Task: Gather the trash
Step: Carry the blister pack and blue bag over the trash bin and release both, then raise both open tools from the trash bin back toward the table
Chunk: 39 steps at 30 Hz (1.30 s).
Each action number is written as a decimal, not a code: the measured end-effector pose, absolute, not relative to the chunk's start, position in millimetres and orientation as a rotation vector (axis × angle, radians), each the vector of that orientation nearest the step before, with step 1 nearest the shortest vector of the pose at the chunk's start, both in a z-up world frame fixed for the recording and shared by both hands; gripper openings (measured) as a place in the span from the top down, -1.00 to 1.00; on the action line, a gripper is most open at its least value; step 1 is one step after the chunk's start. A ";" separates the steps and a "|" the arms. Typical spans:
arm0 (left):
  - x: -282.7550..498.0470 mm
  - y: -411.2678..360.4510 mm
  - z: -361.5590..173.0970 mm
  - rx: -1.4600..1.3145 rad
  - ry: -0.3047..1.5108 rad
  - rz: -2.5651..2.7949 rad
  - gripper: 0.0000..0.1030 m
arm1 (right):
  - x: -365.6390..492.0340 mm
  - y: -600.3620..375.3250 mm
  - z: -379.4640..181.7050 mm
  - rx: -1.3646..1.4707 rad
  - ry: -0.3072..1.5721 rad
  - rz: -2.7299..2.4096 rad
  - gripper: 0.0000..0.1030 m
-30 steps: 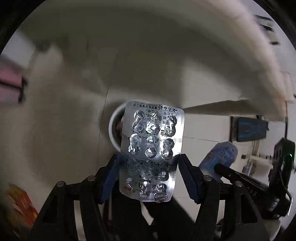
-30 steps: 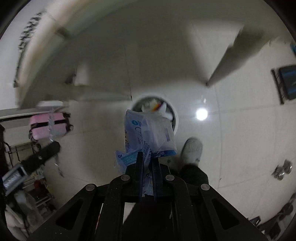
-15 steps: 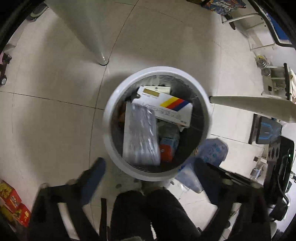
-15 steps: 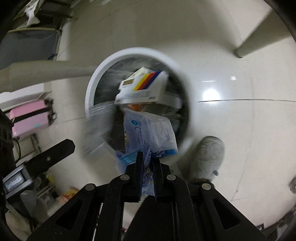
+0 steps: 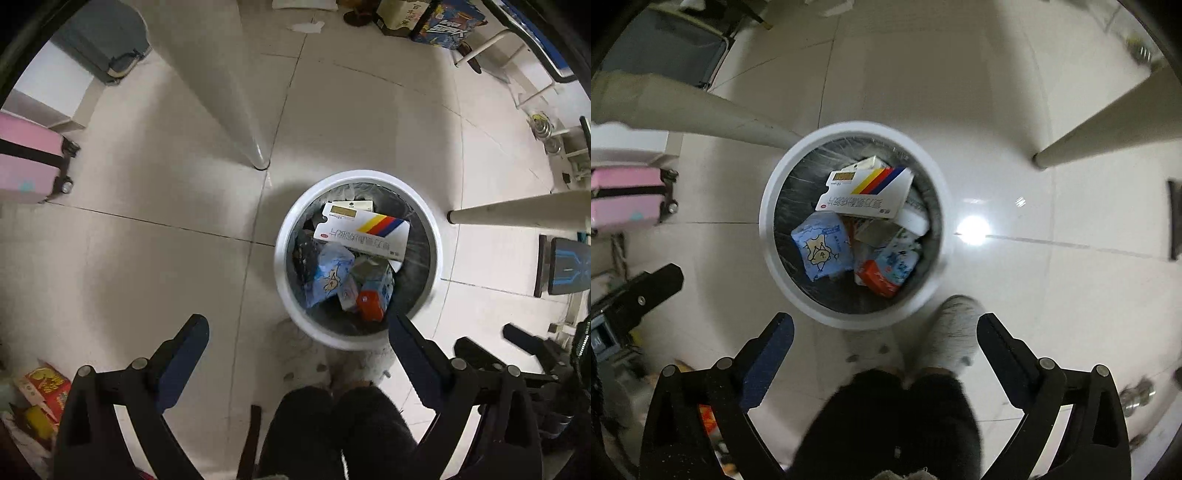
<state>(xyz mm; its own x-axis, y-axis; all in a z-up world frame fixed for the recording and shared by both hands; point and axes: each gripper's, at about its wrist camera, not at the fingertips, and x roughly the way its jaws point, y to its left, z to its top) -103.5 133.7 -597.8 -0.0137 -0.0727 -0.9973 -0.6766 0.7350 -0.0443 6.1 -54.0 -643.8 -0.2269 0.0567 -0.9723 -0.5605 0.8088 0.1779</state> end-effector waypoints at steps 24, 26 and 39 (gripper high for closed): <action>-124.2 78.3 -321.4 -0.528 1.431 0.487 -0.94 | -11.8 -89.3 -286.6 -0.418 1.527 0.604 -0.95; -125.4 78.5 -303.2 -0.530 1.421 0.484 -0.93 | -14.7 -89.4 -254.0 -0.411 1.511 0.605 -0.95; -50.7 124.8 -206.7 -0.437 1.224 0.626 -0.94 | 67.0 -50.9 -132.9 -0.228 1.436 0.608 -0.95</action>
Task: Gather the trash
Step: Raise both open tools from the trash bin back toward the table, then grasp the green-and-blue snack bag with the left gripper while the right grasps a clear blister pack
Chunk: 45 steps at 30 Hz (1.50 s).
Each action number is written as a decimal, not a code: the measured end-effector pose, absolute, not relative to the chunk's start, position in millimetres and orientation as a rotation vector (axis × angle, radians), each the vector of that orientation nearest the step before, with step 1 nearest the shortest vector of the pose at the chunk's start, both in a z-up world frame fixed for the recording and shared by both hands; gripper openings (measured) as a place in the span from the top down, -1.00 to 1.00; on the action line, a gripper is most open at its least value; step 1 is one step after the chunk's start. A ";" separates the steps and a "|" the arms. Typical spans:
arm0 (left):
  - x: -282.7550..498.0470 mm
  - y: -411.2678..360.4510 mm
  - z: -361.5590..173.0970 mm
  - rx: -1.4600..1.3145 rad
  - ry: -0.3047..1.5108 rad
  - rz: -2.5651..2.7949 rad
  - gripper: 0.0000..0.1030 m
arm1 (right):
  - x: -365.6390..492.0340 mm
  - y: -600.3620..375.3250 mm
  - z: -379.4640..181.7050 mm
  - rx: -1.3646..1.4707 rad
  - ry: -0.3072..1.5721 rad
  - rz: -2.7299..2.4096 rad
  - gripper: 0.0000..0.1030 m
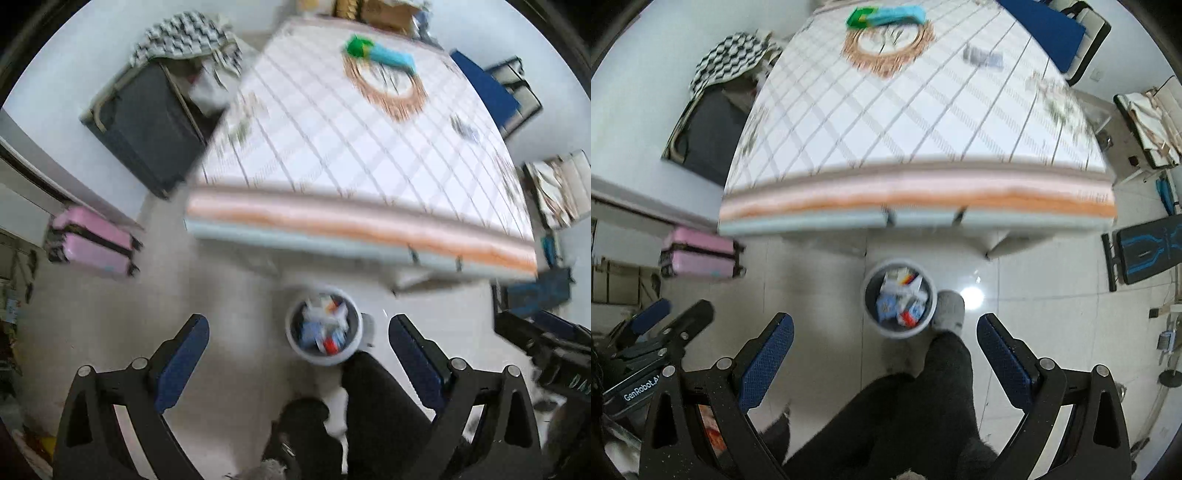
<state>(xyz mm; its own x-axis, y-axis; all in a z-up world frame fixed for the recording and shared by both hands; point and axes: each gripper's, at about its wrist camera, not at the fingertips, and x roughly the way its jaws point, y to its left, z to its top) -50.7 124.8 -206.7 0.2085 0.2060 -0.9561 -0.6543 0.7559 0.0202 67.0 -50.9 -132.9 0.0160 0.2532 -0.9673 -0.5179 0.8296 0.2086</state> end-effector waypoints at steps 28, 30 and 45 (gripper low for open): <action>266.2 281.8 -307.4 -0.624 1.392 0.820 -1.00 | 510.0 74.1 -298.3 -0.157 1.478 0.240 -0.32; 280.2 295.4 -303.0 -0.651 1.368 0.821 -1.00 | 515.8 78.4 -292.5 -0.156 1.468 0.272 -0.07; 398.8 400.0 -324.8 -1.203 1.113 0.695 -0.35 | 660.7 130.6 -283.9 -0.068 1.424 0.296 0.07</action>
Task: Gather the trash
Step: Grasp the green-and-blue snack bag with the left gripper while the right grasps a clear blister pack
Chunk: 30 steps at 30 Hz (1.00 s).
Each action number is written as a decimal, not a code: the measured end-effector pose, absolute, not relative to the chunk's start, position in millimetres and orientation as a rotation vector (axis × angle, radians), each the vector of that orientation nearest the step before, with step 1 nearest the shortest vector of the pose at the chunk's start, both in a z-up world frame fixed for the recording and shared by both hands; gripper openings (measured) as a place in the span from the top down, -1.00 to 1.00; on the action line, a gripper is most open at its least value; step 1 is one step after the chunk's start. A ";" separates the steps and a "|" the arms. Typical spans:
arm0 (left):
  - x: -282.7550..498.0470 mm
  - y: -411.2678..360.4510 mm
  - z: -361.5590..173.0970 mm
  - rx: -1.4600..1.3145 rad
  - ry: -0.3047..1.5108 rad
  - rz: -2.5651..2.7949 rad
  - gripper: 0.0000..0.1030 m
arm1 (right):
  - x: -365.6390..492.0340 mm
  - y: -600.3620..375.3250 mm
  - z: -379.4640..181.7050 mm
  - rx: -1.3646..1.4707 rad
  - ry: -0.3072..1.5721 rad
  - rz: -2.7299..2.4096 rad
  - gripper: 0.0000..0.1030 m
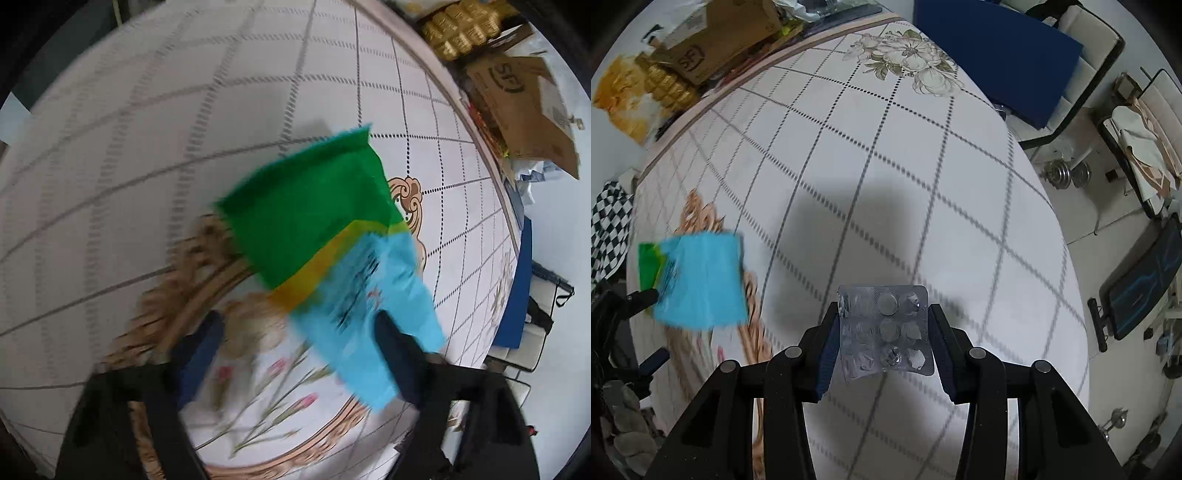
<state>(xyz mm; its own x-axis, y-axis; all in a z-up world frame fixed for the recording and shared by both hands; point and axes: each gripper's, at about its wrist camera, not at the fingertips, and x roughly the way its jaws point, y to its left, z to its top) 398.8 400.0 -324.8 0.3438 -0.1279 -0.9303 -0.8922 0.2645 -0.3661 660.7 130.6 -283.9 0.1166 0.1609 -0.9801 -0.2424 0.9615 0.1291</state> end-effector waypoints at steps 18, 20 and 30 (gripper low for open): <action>415.6 372.9 -273.2 -0.528 1.186 0.649 0.88 | 652.7 142.4 -280.1 -0.133 1.447 0.377 0.04; 412.1 371.6 -269.4 -0.524 1.181 0.651 0.91 | 647.1 139.2 -275.6 -0.129 1.440 0.388 0.04; 363.1 336.8 -212.9 -0.447 1.094 0.646 0.96 | 600.3 125.1 -226.3 -0.113 1.381 0.473 0.04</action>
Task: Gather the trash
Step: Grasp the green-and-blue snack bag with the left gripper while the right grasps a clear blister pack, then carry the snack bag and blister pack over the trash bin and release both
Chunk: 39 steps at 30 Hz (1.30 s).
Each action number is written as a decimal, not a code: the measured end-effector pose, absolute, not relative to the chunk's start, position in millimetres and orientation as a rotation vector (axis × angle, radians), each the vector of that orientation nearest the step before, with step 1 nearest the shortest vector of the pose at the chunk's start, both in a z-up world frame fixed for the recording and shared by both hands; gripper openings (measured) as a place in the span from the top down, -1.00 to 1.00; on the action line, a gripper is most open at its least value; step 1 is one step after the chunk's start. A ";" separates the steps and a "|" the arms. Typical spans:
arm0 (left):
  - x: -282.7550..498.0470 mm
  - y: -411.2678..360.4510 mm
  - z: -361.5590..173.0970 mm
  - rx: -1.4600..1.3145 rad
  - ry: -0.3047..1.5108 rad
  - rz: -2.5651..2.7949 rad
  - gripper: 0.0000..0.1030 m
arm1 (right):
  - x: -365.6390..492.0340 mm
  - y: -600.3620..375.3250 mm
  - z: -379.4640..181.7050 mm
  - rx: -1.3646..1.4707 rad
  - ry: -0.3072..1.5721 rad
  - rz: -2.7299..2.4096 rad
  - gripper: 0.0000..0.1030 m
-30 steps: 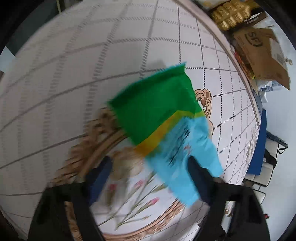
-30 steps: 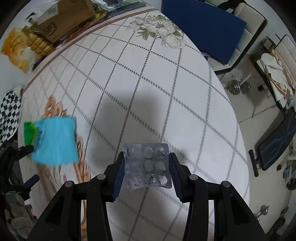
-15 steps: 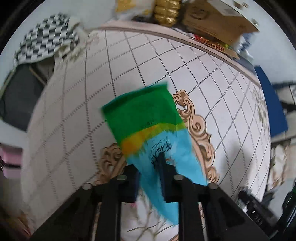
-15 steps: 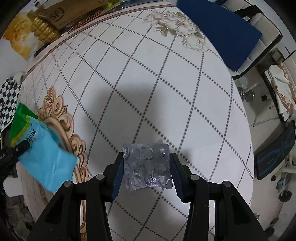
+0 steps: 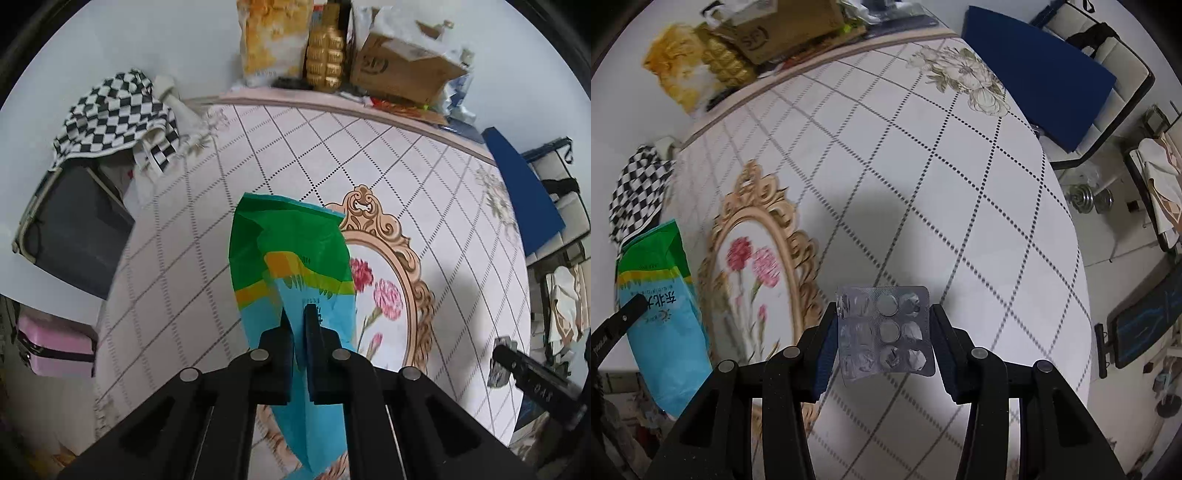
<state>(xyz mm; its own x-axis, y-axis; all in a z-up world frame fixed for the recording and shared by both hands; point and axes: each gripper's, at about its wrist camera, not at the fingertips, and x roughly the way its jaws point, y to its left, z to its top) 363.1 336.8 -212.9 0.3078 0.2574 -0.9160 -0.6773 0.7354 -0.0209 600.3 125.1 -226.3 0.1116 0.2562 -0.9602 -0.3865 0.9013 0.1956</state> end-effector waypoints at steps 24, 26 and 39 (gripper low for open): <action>23.2 198.6 -168.4 -0.474 1.053 0.391 0.97 | 203.9 -21.4 -138.9 -0.003 1.348 0.548 0.04; -4.0 189.3 -185.9 -0.505 1.100 0.367 0.97 | 168.0 -36.8 -151.0 0.024 1.404 0.545 0.04; -69.6 140.4 -362.0 -0.638 1.383 0.304 0.97 | 25.3 -101.4 -306.4 -0.044 1.679 0.441 0.04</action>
